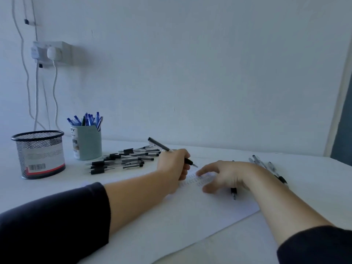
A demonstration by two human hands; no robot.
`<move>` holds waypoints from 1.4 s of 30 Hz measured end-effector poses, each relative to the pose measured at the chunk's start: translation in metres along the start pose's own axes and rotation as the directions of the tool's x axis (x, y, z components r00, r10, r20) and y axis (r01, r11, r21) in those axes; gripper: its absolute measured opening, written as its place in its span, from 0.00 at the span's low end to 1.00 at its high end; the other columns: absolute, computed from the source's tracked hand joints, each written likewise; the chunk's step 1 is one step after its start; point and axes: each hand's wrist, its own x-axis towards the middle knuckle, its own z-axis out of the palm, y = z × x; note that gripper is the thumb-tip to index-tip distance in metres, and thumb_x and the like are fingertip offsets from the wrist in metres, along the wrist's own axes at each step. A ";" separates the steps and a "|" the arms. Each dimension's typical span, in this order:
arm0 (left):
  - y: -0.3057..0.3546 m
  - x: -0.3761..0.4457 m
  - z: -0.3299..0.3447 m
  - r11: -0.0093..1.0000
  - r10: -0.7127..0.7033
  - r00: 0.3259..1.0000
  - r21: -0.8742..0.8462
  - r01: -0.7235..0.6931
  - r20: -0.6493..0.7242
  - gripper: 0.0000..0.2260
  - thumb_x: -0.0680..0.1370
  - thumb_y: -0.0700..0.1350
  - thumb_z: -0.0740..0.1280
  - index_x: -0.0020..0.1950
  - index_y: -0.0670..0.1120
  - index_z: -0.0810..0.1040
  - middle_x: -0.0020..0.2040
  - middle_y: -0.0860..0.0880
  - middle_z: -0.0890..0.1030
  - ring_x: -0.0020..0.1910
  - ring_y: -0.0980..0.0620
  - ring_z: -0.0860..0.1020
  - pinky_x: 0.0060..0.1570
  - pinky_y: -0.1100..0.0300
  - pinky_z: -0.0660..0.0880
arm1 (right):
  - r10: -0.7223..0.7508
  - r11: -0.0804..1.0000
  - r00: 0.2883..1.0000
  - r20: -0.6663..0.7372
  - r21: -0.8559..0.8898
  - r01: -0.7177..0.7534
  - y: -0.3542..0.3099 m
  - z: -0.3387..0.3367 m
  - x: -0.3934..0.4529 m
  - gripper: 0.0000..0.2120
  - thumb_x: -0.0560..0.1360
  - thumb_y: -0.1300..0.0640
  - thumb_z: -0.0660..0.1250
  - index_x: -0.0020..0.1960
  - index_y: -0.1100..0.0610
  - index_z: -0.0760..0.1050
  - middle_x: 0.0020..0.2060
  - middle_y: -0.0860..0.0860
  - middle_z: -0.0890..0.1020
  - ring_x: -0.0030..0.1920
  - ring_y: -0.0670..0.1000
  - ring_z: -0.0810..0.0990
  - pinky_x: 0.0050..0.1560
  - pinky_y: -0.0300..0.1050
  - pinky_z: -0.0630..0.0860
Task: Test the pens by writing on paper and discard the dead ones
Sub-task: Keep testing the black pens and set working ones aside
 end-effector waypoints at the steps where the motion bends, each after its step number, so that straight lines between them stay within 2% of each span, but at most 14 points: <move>1: -0.001 0.001 0.000 1.000 -0.002 1.000 0.016 0.002 0.008 0.06 0.74 0.37 0.63 0.38 0.38 0.74 0.26 0.43 0.75 0.20 0.51 0.69 0.20 0.66 0.64 | 0.001 1.000 1.000 0.004 -0.008 -0.001 0.000 0.000 -0.001 0.25 0.71 0.50 0.71 0.66 0.39 0.70 0.71 0.44 0.66 0.69 0.49 0.66 0.69 0.46 0.63; 4: 0.000 0.002 0.000 0.994 0.005 0.998 0.107 -0.012 0.064 0.05 0.74 0.37 0.63 0.40 0.37 0.75 0.31 0.40 0.78 0.22 0.49 0.73 0.21 0.66 0.68 | 0.005 1.000 1.000 0.018 -0.024 -0.005 0.000 0.000 -0.004 0.26 0.75 0.57 0.66 0.69 0.37 0.68 0.72 0.45 0.66 0.67 0.50 0.71 0.68 0.45 0.66; 7: -0.003 0.001 0.001 0.952 0.076 0.994 0.289 -0.097 0.085 0.04 0.72 0.37 0.65 0.37 0.40 0.74 0.28 0.43 0.77 0.21 0.51 0.69 0.22 0.66 0.65 | 0.025 0.997 1.000 -0.017 -0.068 -0.026 -0.001 -0.001 -0.006 0.36 0.72 0.70 0.52 0.67 0.35 0.69 0.74 0.46 0.64 0.66 0.52 0.71 0.65 0.43 0.69; 10: -0.005 -0.001 0.001 0.903 0.159 0.981 0.385 -0.190 0.110 0.05 0.70 0.37 0.65 0.35 0.43 0.73 0.26 0.47 0.77 0.21 0.52 0.67 0.23 0.67 0.61 | 0.041 0.989 0.998 -0.055 -0.143 -0.048 -0.003 -0.001 -0.008 0.41 0.69 0.72 0.45 0.67 0.32 0.67 0.75 0.46 0.62 0.68 0.53 0.69 0.67 0.44 0.69; 14: -0.005 -0.006 0.000 0.882 0.195 0.971 0.409 -0.236 0.139 0.04 0.70 0.38 0.65 0.35 0.43 0.73 0.27 0.47 0.78 0.22 0.53 0.69 0.22 0.68 0.62 | 0.012 0.976 0.998 -0.057 -0.216 -0.024 0.000 0.001 -0.009 0.41 0.72 0.73 0.46 0.71 0.33 0.62 0.77 0.41 0.52 0.76 0.49 0.53 0.73 0.43 0.55; 17: -0.005 -0.010 -0.001 0.878 0.187 0.970 0.417 -0.235 0.154 0.05 0.70 0.38 0.65 0.34 0.43 0.73 0.27 0.46 0.78 0.22 0.53 0.70 0.21 0.69 0.61 | 0.044 0.981 0.994 -0.102 -0.184 -0.063 0.009 0.005 -0.003 0.39 0.71 0.69 0.49 0.71 0.33 0.62 0.77 0.40 0.51 0.77 0.50 0.48 0.76 0.53 0.48; 20: -0.005 -0.012 0.000 0.855 0.190 0.971 0.462 -0.237 0.146 0.05 0.70 0.38 0.65 0.34 0.43 0.74 0.26 0.47 0.78 0.20 0.55 0.67 0.21 0.69 0.60 | 0.073 0.996 0.991 -0.113 -0.051 -0.079 0.006 0.005 0.002 0.33 0.65 0.59 0.60 0.66 0.34 0.69 0.75 0.40 0.59 0.76 0.51 0.54 0.75 0.58 0.46; 21: -0.005 -0.012 0.000 0.840 0.195 0.971 0.487 -0.239 0.140 0.05 0.70 0.38 0.65 0.33 0.43 0.74 0.25 0.48 0.78 0.19 0.56 0.66 0.21 0.69 0.60 | 0.063 0.998 0.991 -0.117 -0.008 -0.065 0.004 0.005 0.003 0.31 0.63 0.55 0.64 0.64 0.36 0.72 0.74 0.39 0.61 0.75 0.50 0.57 0.75 0.56 0.47; 23: -0.005 -0.012 0.000 0.815 0.202 0.971 0.529 -0.238 0.126 0.05 0.69 0.38 0.65 0.33 0.44 0.75 0.24 0.49 0.77 0.17 0.57 0.64 0.22 0.70 0.59 | 0.038 0.997 0.994 -0.099 0.068 -0.032 0.002 0.005 0.003 0.26 0.67 0.54 0.71 0.64 0.41 0.74 0.73 0.41 0.64 0.73 0.48 0.62 0.71 0.45 0.54; 25: -0.005 -0.012 0.000 0.806 0.203 0.973 0.546 -0.230 0.111 0.05 0.69 0.38 0.64 0.32 0.43 0.75 0.23 0.50 0.76 0.16 0.58 0.64 0.22 0.70 0.60 | 0.030 0.993 0.996 -0.087 0.113 -0.020 0.002 0.005 0.003 0.23 0.71 0.57 0.71 0.64 0.44 0.75 0.71 0.45 0.69 0.69 0.48 0.67 0.61 0.40 0.61; 27: -0.006 -0.012 0.000 0.803 0.203 0.974 0.552 -0.226 0.103 0.06 0.69 0.38 0.64 0.32 0.43 0.75 0.23 0.49 0.76 0.18 0.57 0.65 0.24 0.69 0.60 | 0.036 0.991 0.994 -0.099 0.135 -0.022 0.004 0.006 0.003 0.21 0.71 0.57 0.71 0.63 0.45 0.76 0.68 0.46 0.72 0.67 0.49 0.69 0.57 0.40 0.62; 31: -0.007 -0.011 0.000 0.785 0.215 0.971 0.574 -0.233 0.100 0.08 0.70 0.39 0.64 0.30 0.44 0.75 0.22 0.50 0.76 0.21 0.56 0.66 0.24 0.68 0.61 | 0.035 0.990 0.993 -0.111 0.142 -0.019 0.002 0.006 0.002 0.19 0.72 0.58 0.71 0.62 0.47 0.77 0.66 0.47 0.73 0.64 0.48 0.70 0.55 0.39 0.62; 35: -0.007 -0.011 0.000 0.771 0.218 0.970 0.591 -0.240 0.110 0.07 0.70 0.39 0.65 0.32 0.45 0.75 0.24 0.50 0.77 0.20 0.58 0.67 0.23 0.69 0.62 | 0.020 0.991 0.994 -0.107 0.132 -0.005 0.000 0.006 0.001 0.18 0.72 0.59 0.70 0.61 0.48 0.77 0.65 0.47 0.73 0.58 0.47 0.69 0.54 0.39 0.62; 42: -0.007 -0.011 0.002 0.736 0.236 0.964 0.625 -0.261 0.125 0.07 0.71 0.40 0.65 0.32 0.44 0.74 0.26 0.49 0.76 0.16 0.61 0.66 0.19 0.71 0.61 | 0.011 0.993 0.994 -0.104 0.119 0.001 0.000 0.006 0.002 0.18 0.72 0.58 0.70 0.61 0.47 0.76 0.65 0.48 0.72 0.57 0.48 0.69 0.54 0.39 0.62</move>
